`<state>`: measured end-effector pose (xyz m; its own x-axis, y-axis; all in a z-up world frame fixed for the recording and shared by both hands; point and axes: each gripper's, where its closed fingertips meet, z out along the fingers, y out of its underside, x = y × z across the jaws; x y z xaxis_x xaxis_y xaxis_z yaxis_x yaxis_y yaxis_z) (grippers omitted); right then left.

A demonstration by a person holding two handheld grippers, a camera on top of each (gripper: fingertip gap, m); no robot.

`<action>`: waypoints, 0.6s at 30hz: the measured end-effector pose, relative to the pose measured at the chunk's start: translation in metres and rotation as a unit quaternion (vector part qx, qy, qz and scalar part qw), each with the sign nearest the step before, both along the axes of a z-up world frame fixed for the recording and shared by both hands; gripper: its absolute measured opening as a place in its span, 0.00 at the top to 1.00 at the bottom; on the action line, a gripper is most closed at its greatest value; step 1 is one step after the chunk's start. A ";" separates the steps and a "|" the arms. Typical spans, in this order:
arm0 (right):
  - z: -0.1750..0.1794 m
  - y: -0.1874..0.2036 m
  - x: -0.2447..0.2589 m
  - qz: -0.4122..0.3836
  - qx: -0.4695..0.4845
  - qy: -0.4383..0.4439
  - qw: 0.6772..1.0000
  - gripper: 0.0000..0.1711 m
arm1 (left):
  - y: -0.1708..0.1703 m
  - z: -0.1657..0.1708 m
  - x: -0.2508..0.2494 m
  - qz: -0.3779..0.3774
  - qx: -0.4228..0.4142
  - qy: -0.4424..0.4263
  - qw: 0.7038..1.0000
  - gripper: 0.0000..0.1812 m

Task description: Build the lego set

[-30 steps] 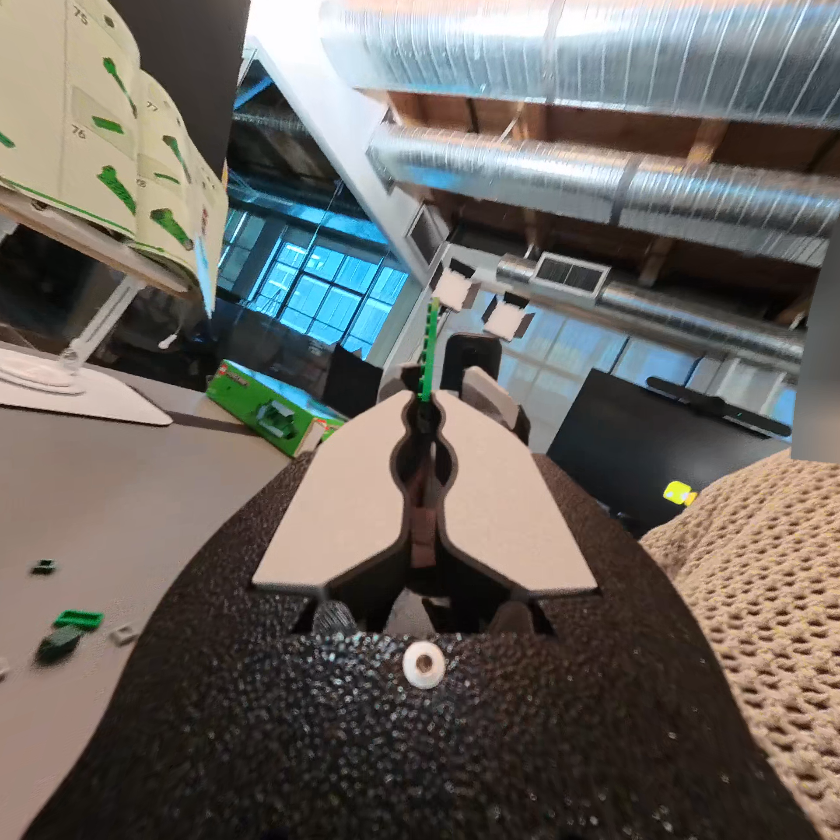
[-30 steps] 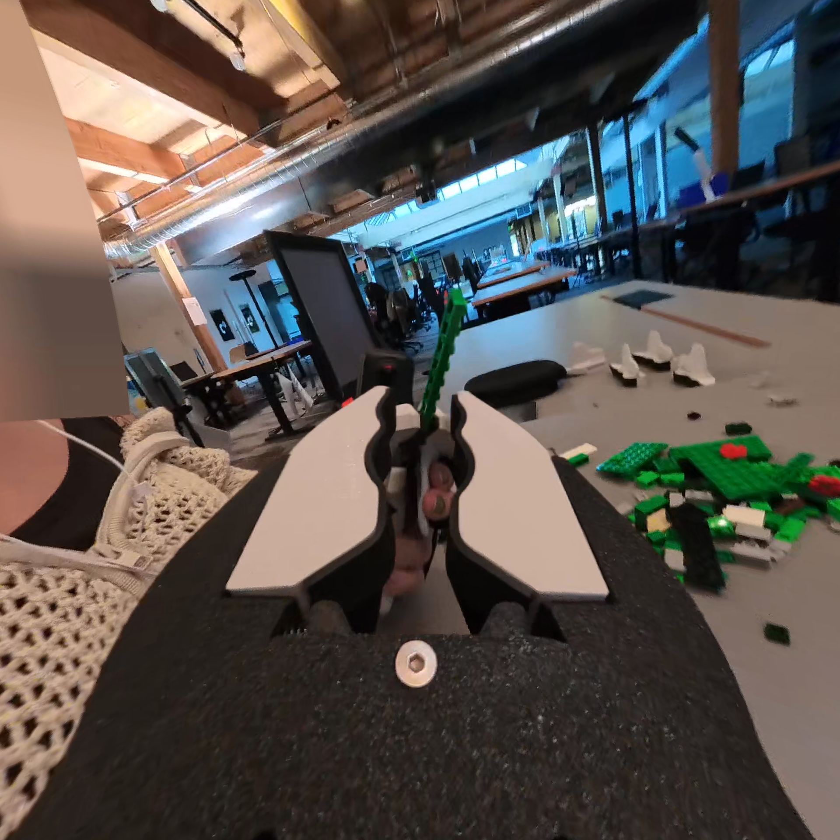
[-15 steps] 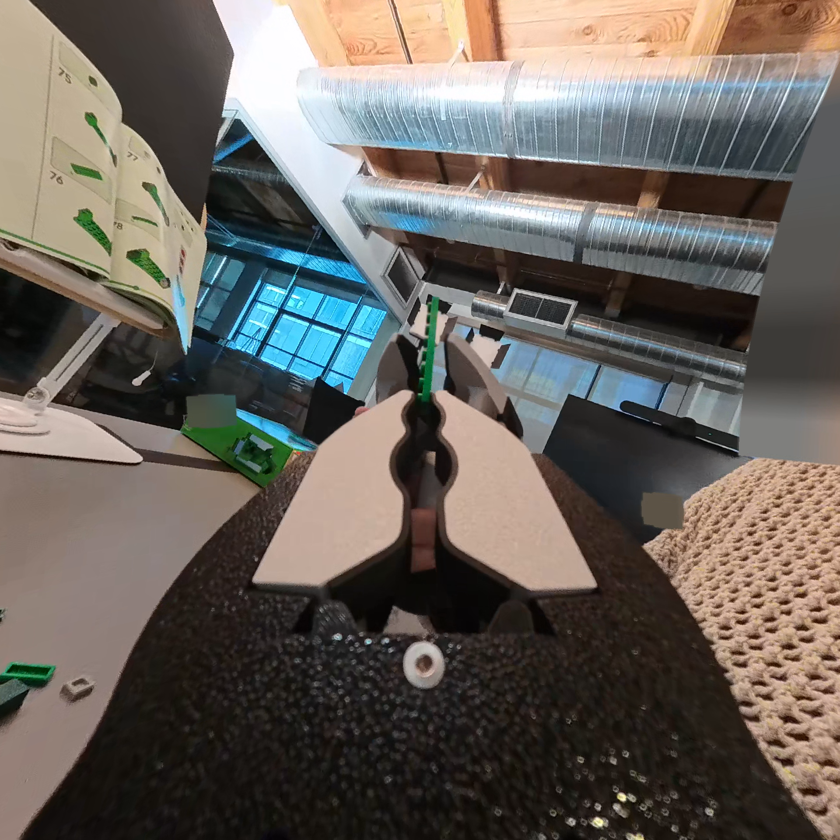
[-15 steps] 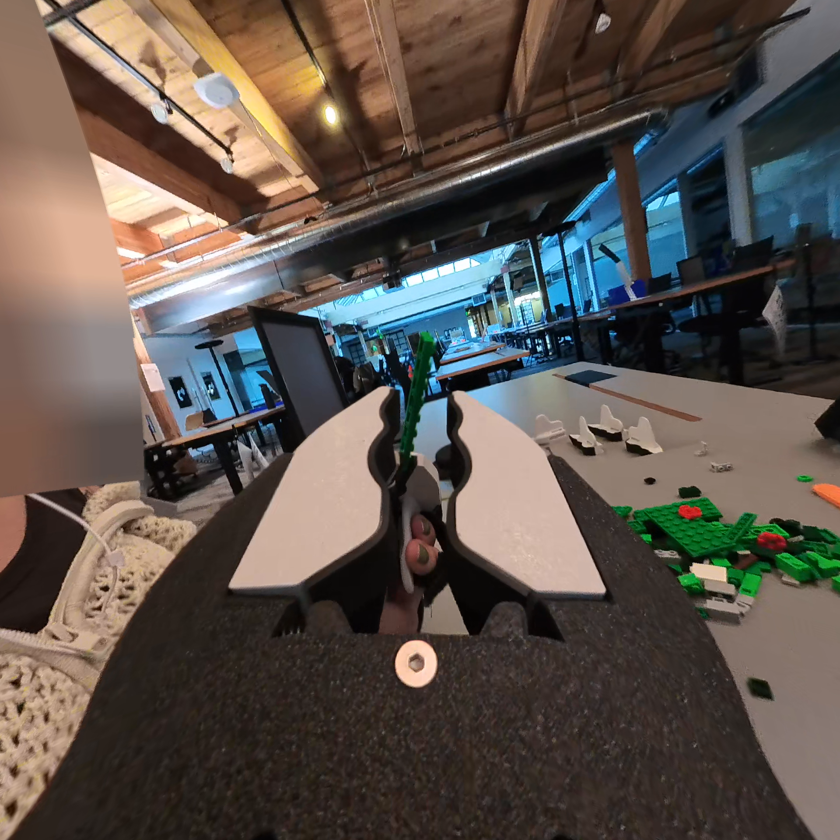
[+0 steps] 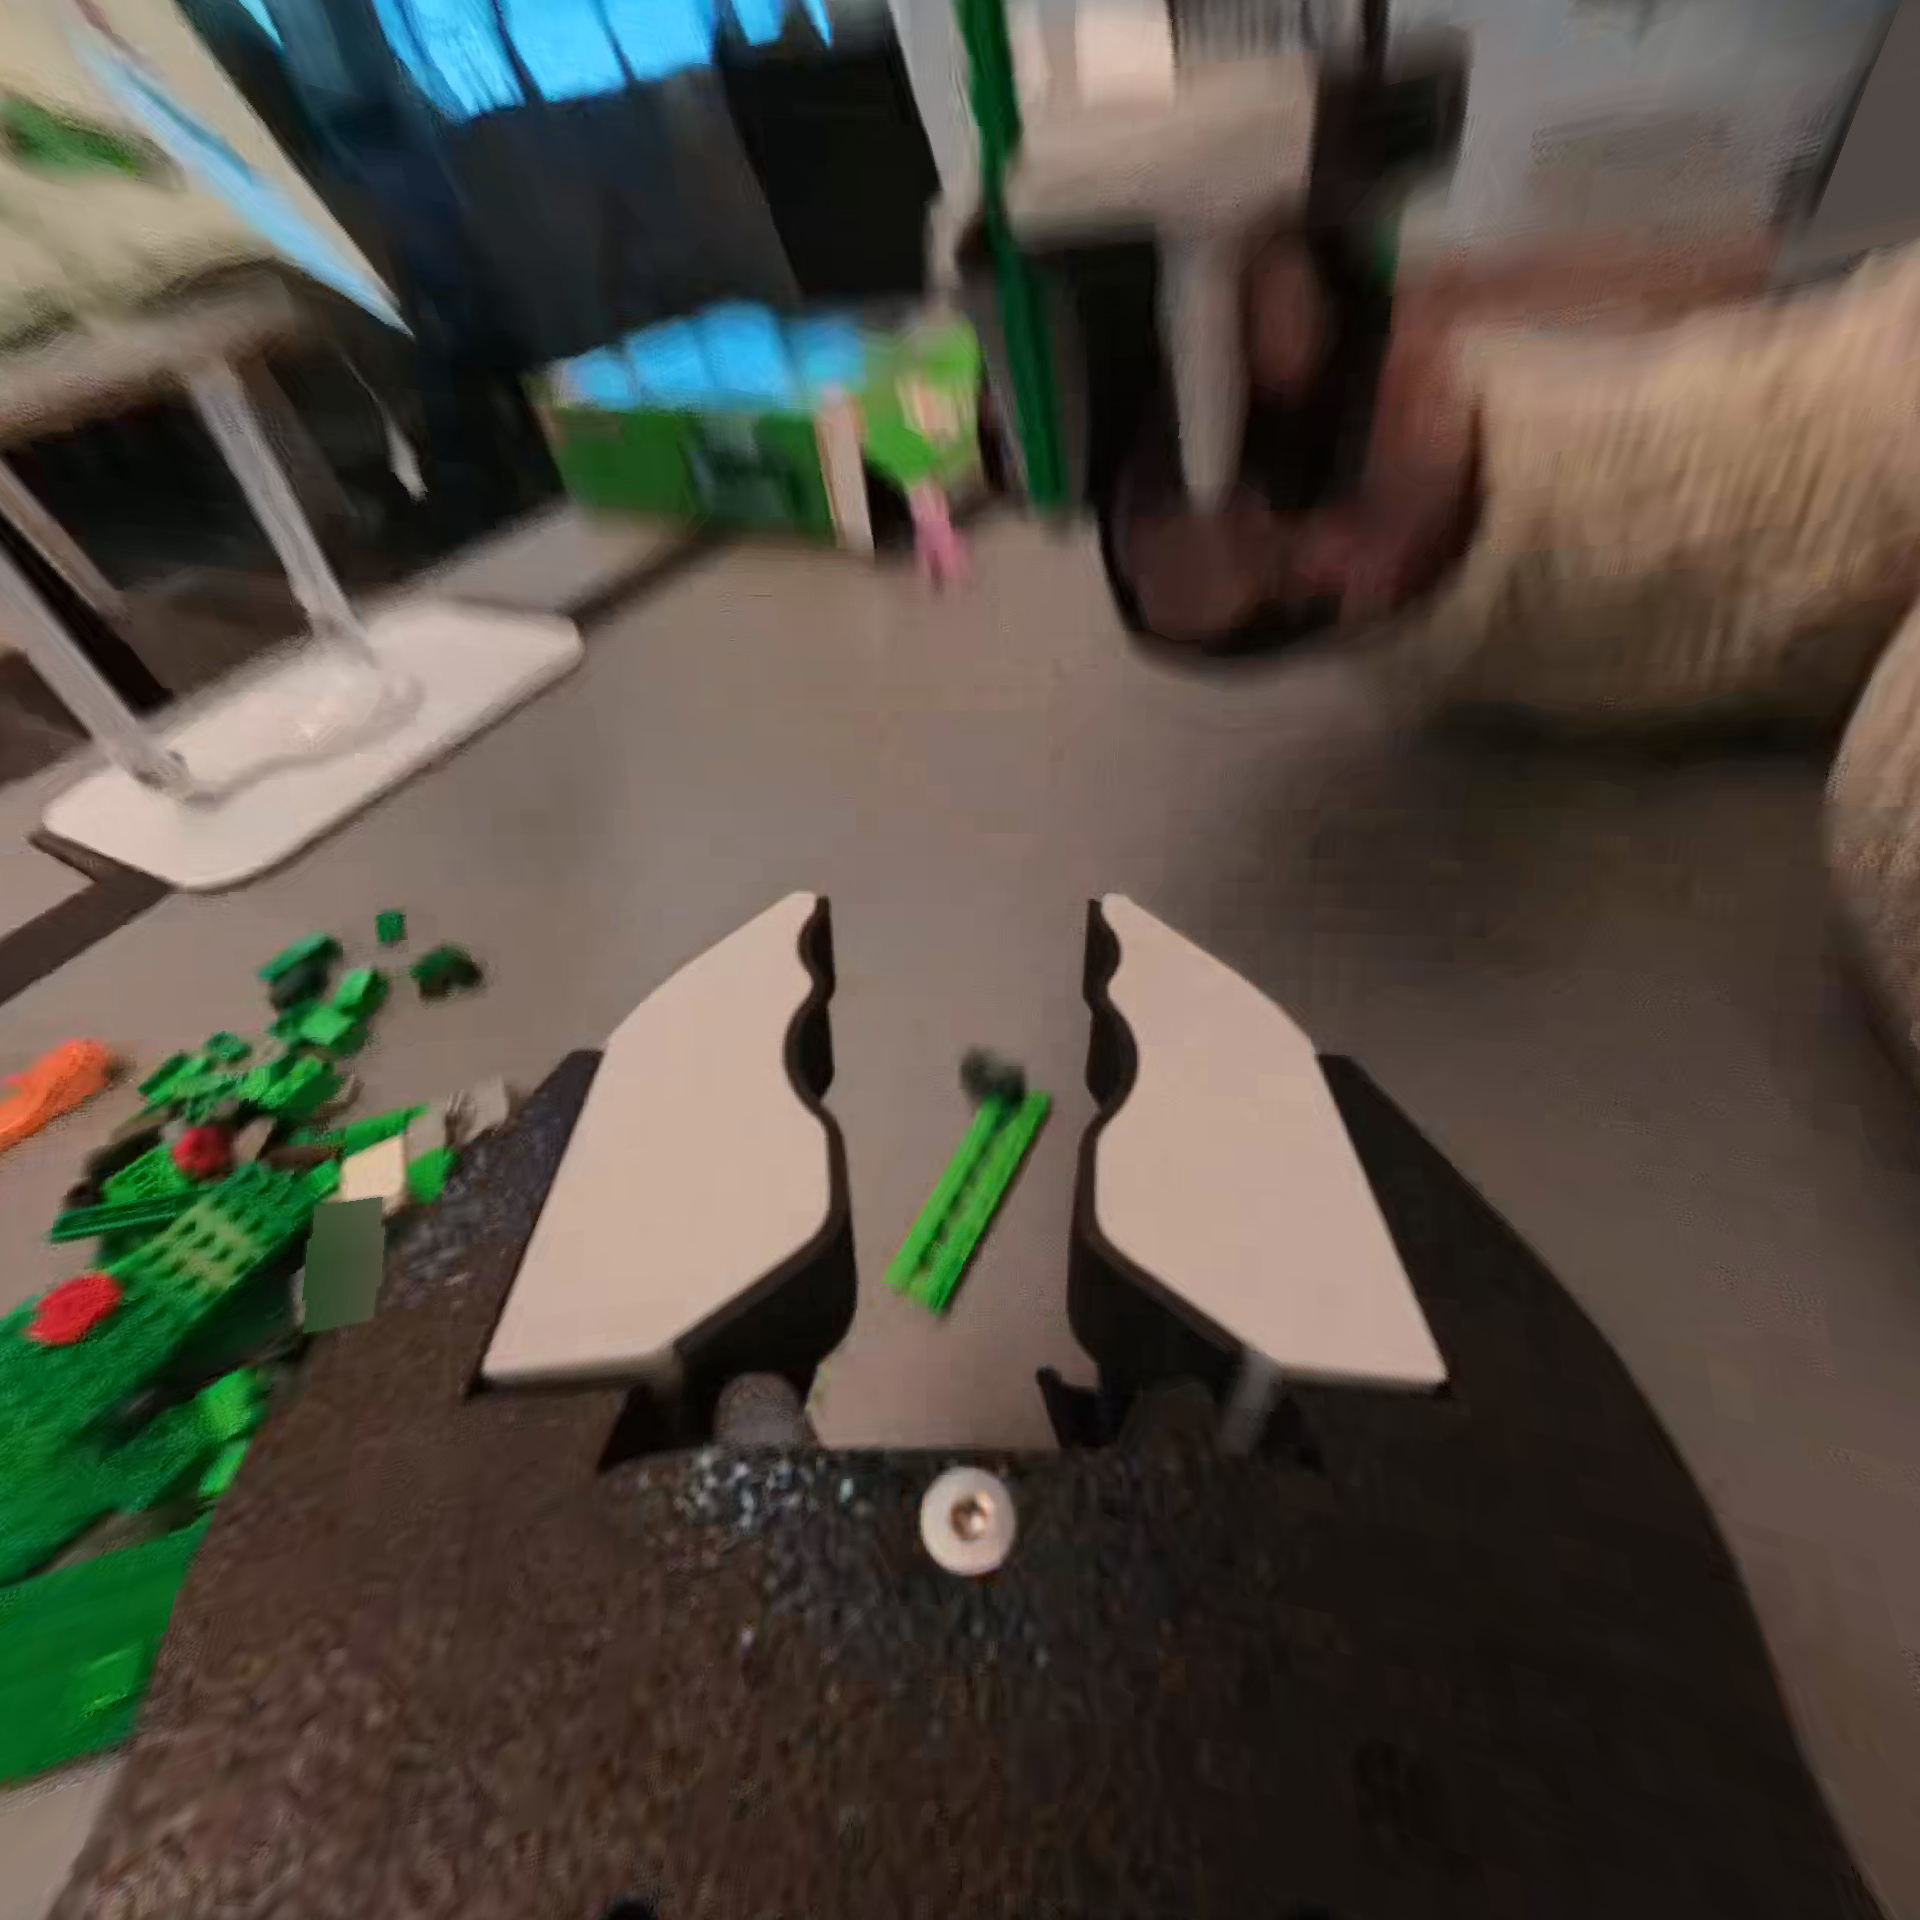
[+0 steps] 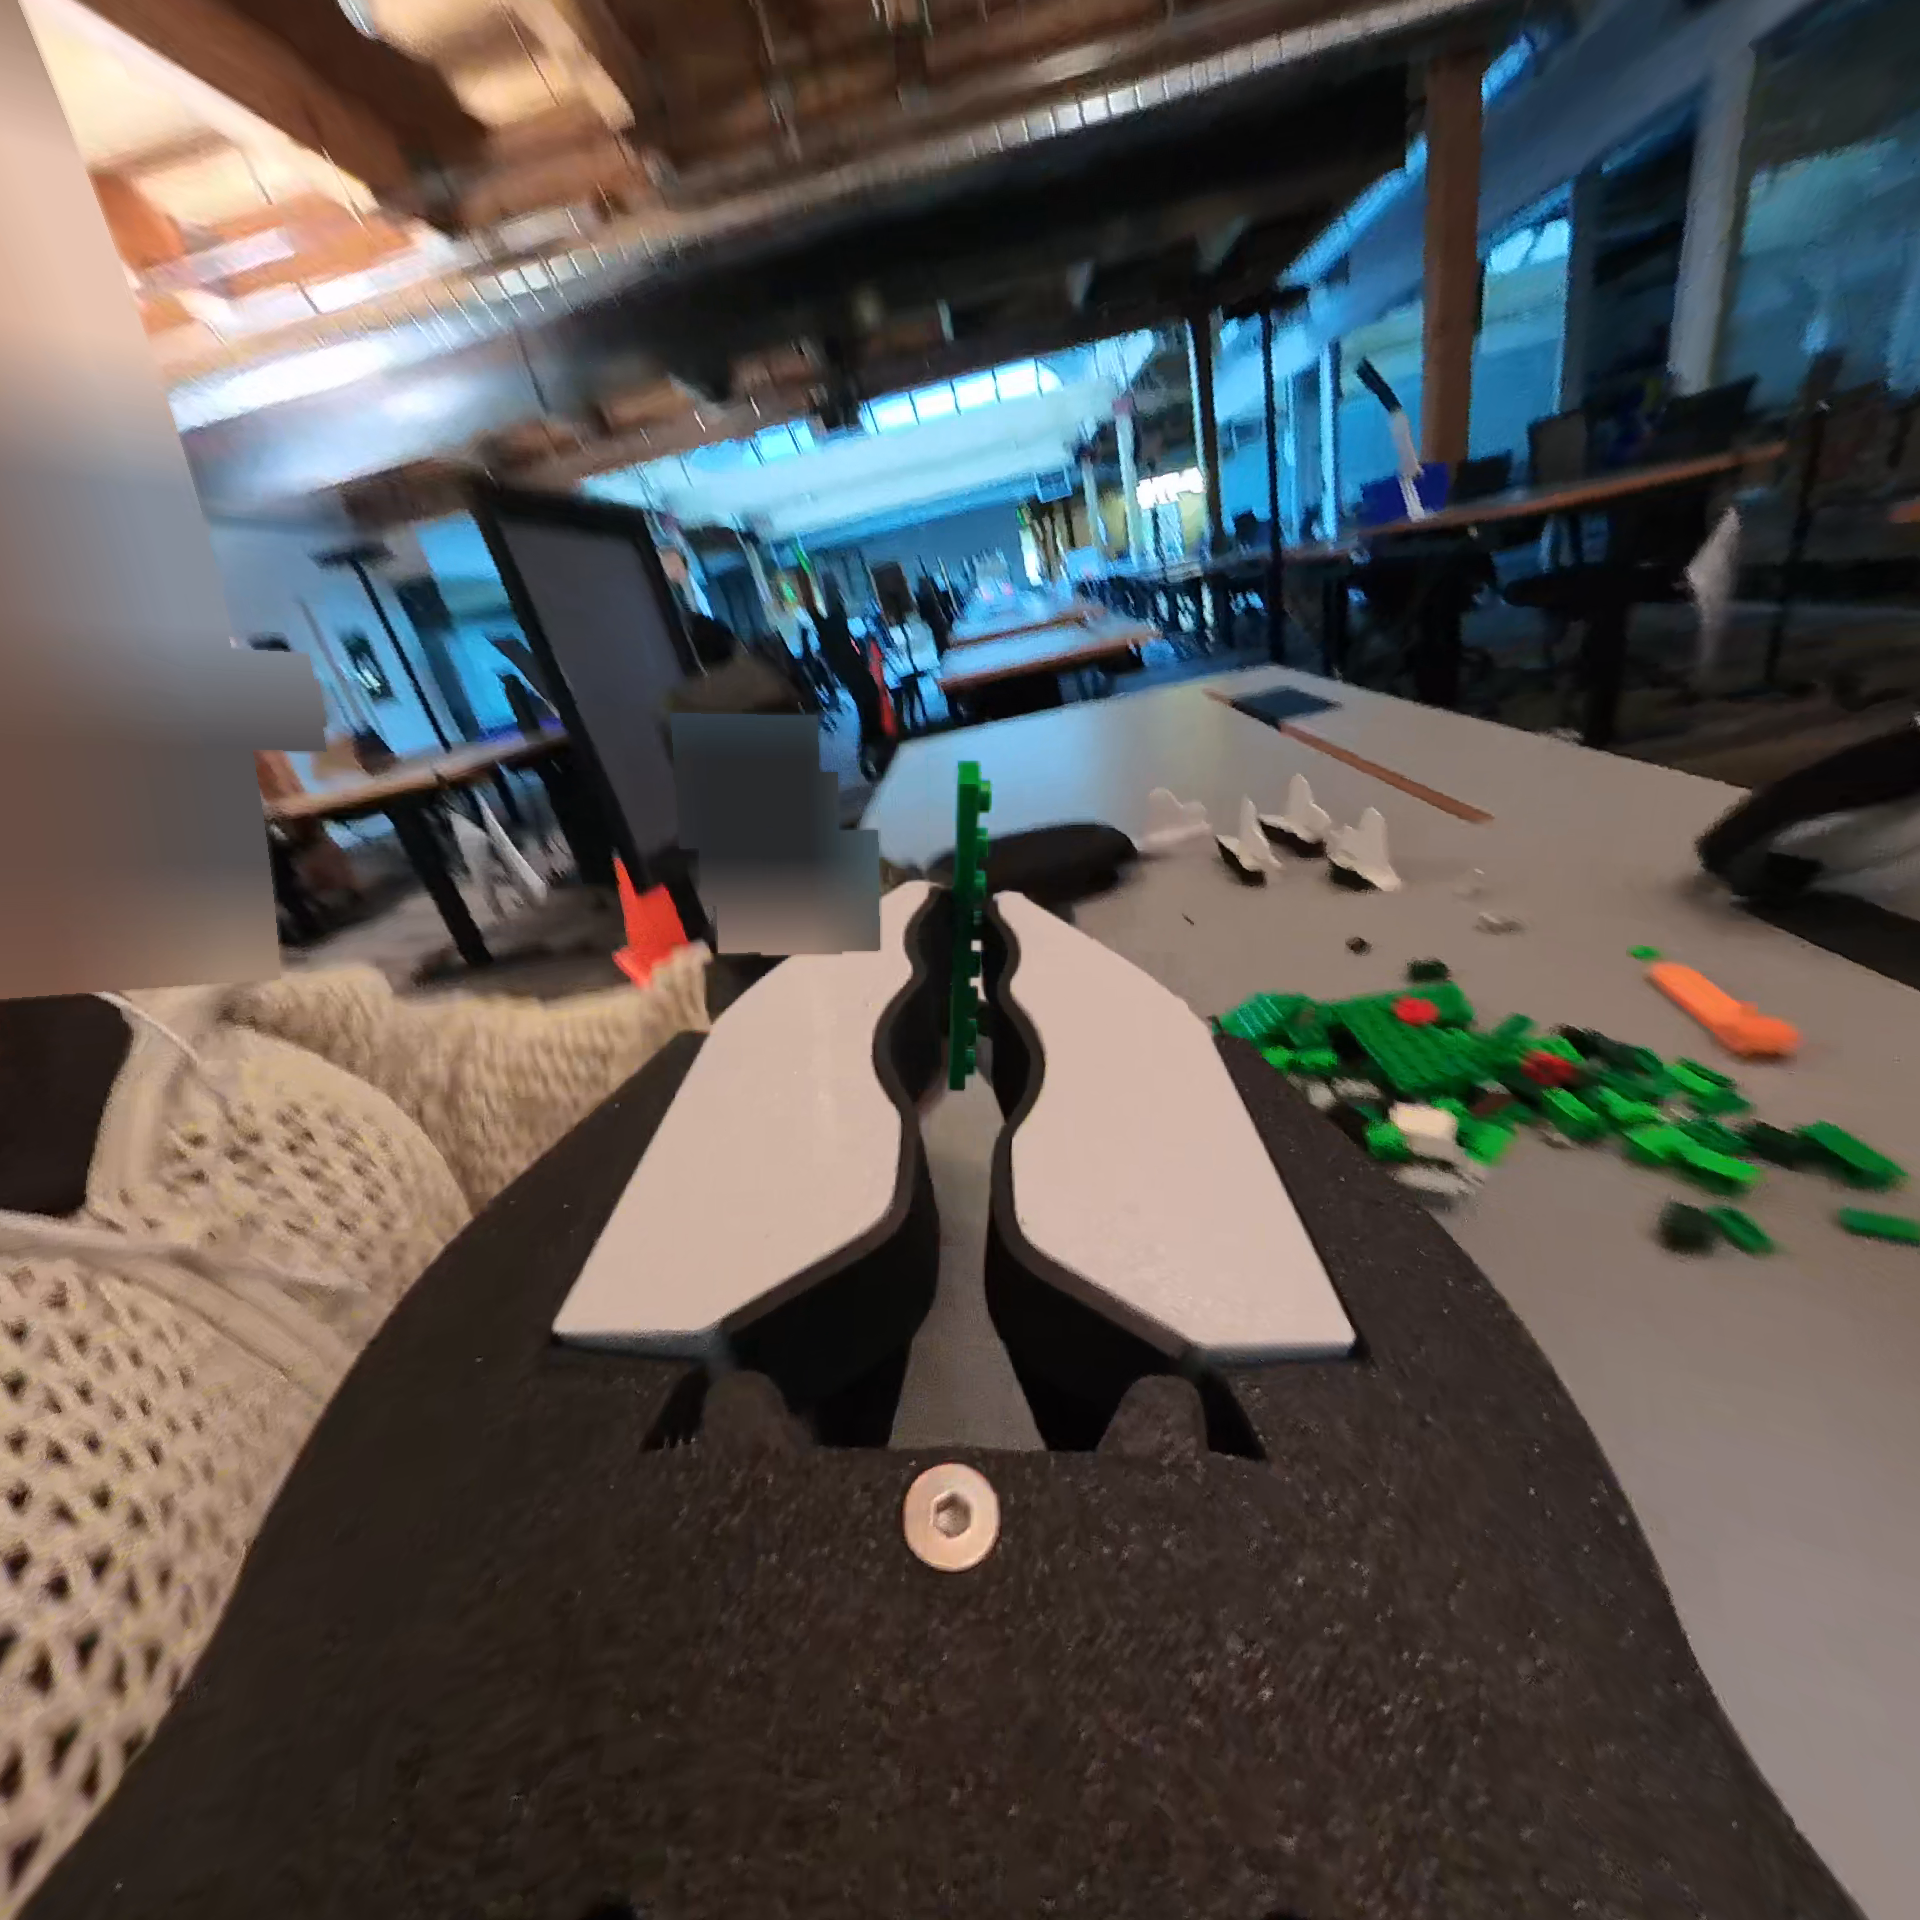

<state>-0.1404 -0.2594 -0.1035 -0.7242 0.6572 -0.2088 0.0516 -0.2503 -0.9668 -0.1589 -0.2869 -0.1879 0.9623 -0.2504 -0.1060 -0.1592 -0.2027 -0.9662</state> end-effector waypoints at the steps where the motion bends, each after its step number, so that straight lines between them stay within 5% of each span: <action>1: -0.007 0.005 0.000 -0.004 0.020 -0.008 1.000 0.97 | -0.002 -0.015 -0.002 -0.015 -0.057 0.045 0.997 0.74; 5: -0.031 0.019 -0.001 -0.011 0.046 -0.037 0.998 0.97 | 0.000 -0.056 -0.001 -0.086 -0.209 0.187 0.956 0.75; 9: -0.060 0.024 0.000 -0.003 0.064 -0.080 0.995 0.97 | 0.010 -0.078 -0.002 -0.120 -0.291 0.234 0.920 0.75; 18: -0.079 0.041 0.002 -0.004 0.065 -0.103 0.993 0.97 | 0.021 -0.093 0.000 -0.138 -0.335 0.258 0.895 0.83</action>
<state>-0.1382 -0.2184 -0.1821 -0.6693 0.6942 -0.2648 0.2490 -0.1262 -0.9602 -0.1585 -0.2662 -0.2809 0.7195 -0.6457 -0.2557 -0.6835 -0.5931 -0.4255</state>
